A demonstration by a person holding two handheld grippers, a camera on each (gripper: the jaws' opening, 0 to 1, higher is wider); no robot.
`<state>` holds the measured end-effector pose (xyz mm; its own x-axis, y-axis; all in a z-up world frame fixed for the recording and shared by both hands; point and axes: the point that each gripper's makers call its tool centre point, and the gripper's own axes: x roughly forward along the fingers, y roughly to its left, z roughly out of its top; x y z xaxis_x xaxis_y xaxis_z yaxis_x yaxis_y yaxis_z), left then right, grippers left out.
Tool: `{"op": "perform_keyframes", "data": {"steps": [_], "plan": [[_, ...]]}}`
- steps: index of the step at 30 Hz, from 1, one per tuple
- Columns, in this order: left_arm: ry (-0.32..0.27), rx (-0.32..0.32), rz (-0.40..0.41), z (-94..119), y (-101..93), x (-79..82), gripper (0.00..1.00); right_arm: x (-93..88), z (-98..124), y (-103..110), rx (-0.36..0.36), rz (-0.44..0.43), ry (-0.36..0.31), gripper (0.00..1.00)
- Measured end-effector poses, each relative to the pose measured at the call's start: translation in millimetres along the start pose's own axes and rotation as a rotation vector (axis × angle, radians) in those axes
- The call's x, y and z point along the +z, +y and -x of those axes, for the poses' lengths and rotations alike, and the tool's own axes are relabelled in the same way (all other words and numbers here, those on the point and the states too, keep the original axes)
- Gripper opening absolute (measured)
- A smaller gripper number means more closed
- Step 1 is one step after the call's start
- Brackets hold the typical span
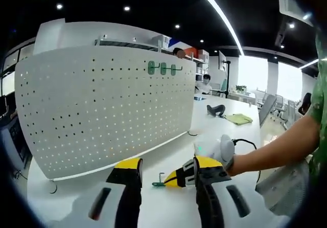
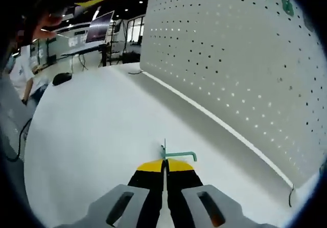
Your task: Insert the hook assembly into the mounting plate slot until the hook locks in place.
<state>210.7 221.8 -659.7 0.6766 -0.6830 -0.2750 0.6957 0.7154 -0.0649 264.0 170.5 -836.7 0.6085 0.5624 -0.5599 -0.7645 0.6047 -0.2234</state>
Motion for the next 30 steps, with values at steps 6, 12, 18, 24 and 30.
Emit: {"op": "perform_keyframes", "data": {"steps": [6,12,18,24,30], "plan": [[0.013,0.002,0.003,-1.1,3.5,-4.1,0.41,7.1,3.6,5.8,0.000,0.214,-0.013,0.00],[0.013,0.000,0.000,-1.6,4.2,-4.2,0.41,16.7,9.5,6.6,-0.016,0.354,-0.037,0.00],[0.014,-0.003,-0.003,-1.1,7.2,-2.6,0.41,33.0,22.1,8.4,-0.013,0.396,-0.096,0.00],[0.022,-0.024,0.026,-6.6,12.2,0.2,0.38,58.2,36.5,20.4,0.031,0.418,-0.205,0.00],[0.022,-0.028,0.012,-10.4,18.0,9.4,0.36,83.6,54.6,32.1,0.093,0.364,-0.331,0.00]]}}
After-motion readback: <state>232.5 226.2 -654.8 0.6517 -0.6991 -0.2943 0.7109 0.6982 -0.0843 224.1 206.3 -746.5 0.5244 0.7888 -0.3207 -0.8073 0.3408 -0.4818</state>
